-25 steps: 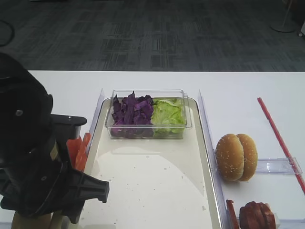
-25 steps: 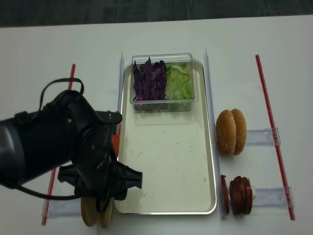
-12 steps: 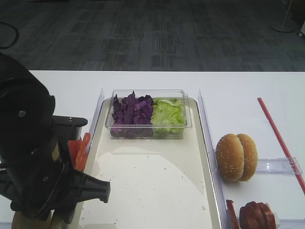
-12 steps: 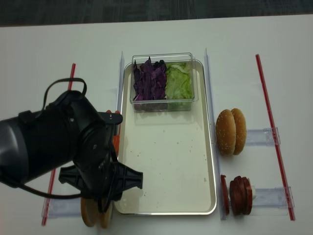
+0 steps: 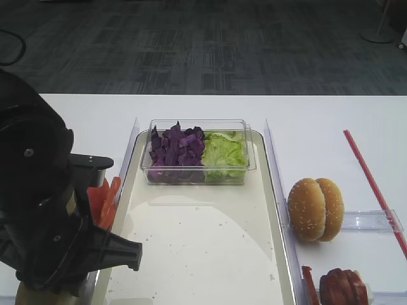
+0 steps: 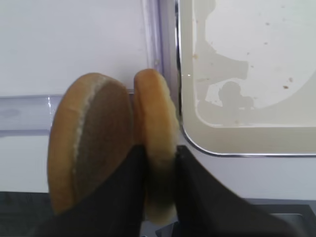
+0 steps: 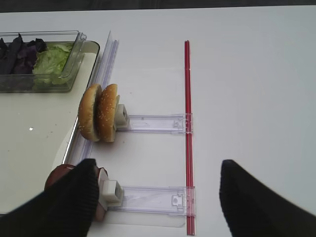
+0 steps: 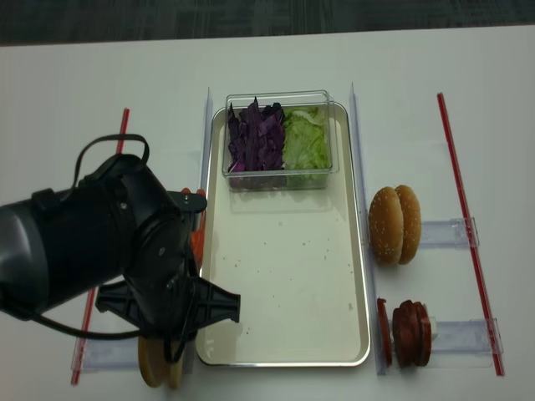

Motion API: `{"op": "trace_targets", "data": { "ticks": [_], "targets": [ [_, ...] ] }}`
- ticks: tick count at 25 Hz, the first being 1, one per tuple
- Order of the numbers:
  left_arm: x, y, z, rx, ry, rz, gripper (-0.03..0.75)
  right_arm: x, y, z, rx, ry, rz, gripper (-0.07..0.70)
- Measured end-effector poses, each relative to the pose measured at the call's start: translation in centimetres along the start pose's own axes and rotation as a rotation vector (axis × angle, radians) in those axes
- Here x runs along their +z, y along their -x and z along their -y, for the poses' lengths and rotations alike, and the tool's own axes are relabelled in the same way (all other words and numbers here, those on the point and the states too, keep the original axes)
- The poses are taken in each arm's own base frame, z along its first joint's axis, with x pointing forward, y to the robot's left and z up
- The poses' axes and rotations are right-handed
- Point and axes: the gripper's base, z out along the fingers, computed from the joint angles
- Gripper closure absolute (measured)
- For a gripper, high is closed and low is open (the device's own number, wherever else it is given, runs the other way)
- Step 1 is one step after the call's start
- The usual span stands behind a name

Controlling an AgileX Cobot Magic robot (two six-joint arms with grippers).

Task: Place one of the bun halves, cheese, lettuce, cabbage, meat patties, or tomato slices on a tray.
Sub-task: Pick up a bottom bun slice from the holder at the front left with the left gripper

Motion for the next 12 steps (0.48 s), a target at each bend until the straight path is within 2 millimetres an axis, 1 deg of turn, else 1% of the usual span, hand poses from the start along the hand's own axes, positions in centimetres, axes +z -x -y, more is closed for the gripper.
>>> {"op": "trace_targets", "data": {
  "ticks": [6,12],
  "targets": [
    [0.0,0.02,-0.09,0.001,0.01,0.003,0.606,0.0,0.0,0.0,0.0,0.0,0.0,0.095],
    [0.0,0.03,-0.1,0.001,0.011,0.004,0.618,0.0,0.0,0.0,0.0,0.0,0.0,0.095]
  ]
}}
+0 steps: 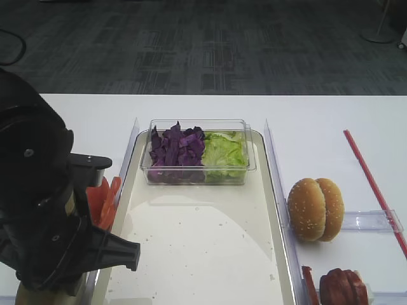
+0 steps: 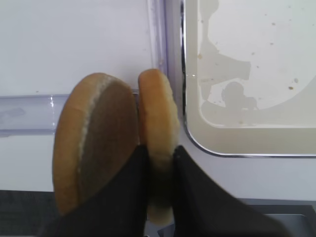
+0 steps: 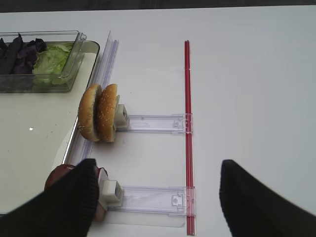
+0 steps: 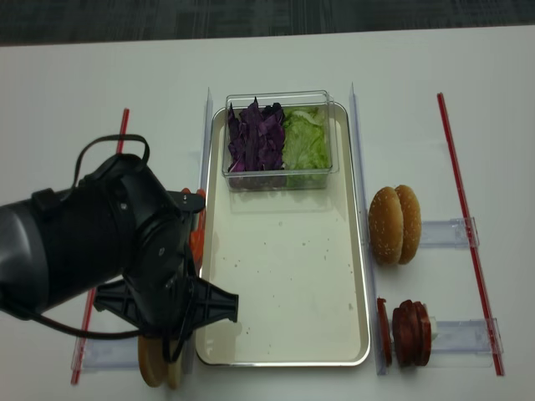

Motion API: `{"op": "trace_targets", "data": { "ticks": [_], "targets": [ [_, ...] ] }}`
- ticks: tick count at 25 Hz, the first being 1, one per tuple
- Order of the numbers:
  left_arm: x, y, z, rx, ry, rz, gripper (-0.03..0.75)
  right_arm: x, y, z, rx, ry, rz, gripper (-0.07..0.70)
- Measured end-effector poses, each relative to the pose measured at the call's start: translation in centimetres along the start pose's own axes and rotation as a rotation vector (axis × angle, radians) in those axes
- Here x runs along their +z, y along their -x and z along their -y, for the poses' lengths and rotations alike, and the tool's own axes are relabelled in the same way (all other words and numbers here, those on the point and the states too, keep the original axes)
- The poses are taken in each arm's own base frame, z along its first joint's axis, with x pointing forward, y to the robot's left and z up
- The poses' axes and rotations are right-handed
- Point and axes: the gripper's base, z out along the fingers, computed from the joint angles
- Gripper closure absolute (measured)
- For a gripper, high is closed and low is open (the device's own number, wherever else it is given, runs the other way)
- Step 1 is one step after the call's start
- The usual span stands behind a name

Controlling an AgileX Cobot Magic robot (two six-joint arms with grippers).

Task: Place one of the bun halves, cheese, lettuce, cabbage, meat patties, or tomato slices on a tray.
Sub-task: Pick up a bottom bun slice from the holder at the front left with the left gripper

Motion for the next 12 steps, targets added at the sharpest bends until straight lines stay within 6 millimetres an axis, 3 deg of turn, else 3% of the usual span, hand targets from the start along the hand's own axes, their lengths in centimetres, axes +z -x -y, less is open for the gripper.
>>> {"op": "trace_targets", "data": {
  "ticks": [12],
  "targets": [
    [-2.2,0.7,0.3,0.01,0.022,-0.016,0.622,0.0,0.0,0.0,0.0,0.0,0.0,0.095]
  ]
}}
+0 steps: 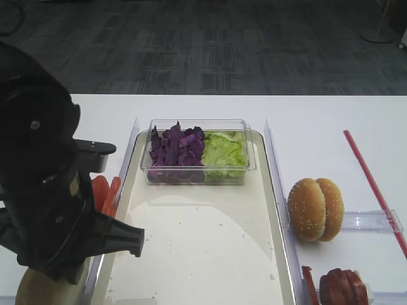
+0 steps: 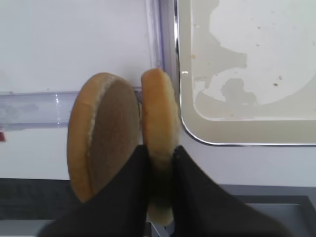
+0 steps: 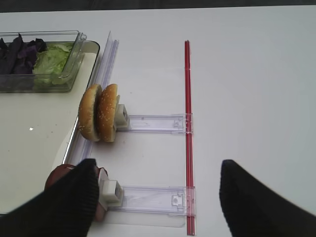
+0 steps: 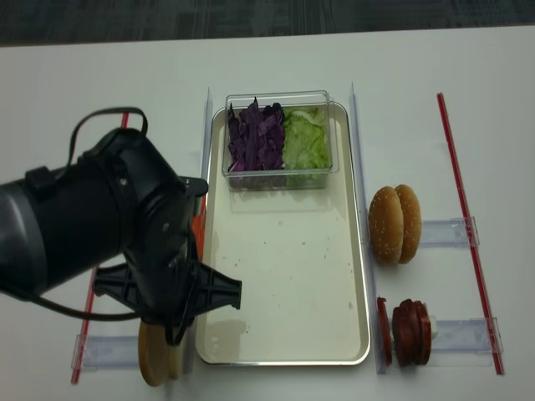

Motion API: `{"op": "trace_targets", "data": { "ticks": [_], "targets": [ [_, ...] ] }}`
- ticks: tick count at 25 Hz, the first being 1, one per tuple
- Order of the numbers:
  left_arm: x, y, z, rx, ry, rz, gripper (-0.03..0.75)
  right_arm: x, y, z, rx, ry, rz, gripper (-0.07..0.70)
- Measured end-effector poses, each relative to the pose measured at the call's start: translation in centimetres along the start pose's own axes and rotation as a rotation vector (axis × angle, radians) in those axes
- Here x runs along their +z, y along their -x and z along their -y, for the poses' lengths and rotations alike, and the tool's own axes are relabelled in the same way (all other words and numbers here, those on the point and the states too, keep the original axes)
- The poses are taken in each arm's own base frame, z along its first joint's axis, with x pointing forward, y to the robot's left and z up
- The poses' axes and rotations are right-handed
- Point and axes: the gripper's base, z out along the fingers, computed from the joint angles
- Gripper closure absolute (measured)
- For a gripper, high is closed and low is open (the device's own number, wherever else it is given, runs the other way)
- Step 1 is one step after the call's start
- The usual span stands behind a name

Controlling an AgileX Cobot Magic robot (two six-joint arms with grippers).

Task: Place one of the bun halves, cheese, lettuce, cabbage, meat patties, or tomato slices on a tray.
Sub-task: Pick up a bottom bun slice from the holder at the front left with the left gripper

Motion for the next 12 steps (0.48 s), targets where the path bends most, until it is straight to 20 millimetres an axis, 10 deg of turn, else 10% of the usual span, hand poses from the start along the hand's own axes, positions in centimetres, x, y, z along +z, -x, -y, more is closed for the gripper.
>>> {"op": "trace_targets", "data": {
  "ticks": [12],
  "targets": [
    [-0.85,0.2,0.03,0.002,0.01,-0.008,0.623,0.0,0.0,0.0,0.0,0.0,0.0,0.095]
  ]
}}
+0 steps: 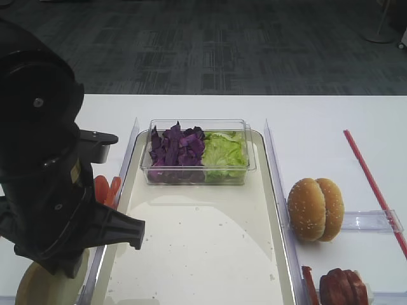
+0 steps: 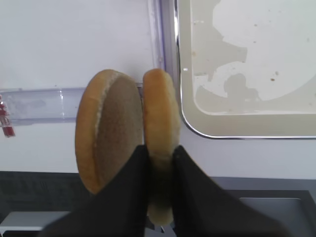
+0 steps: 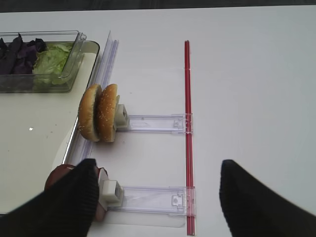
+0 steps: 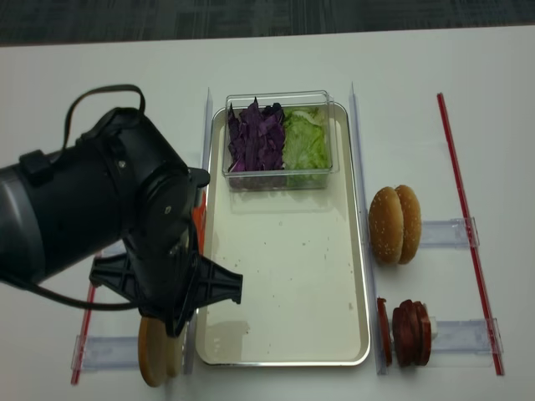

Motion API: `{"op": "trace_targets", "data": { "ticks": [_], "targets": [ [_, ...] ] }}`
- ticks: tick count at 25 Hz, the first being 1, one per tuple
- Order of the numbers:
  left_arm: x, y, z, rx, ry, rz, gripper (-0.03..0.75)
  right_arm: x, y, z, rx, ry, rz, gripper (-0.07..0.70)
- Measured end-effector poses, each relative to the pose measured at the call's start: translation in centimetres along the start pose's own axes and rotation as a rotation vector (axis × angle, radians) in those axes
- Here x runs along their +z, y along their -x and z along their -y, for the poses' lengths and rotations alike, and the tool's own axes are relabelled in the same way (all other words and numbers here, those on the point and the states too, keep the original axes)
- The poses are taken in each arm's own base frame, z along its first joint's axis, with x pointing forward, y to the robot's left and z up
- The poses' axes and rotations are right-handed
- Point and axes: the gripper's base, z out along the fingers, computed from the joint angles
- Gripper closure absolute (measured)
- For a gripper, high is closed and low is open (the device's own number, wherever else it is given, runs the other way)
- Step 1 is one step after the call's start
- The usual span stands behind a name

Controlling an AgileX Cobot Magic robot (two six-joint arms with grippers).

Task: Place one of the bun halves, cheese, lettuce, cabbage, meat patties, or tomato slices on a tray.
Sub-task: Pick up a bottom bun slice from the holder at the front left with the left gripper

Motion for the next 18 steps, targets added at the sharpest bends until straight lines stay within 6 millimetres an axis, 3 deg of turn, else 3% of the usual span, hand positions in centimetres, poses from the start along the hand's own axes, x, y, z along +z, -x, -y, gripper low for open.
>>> {"op": "trace_targets", "data": {
  "ticks": [10,18],
  "targets": [
    [0.0,0.2,0.3,0.006,-0.031,0.025,0.626,0.0,0.0,0.0,0.0,0.0,0.0,0.095],
    [-0.1,0.8,1.4,-0.003,-0.181,0.066,0.627,0.0,0.0,0.0,0.0,0.0,0.0,0.095]
  ]
}}
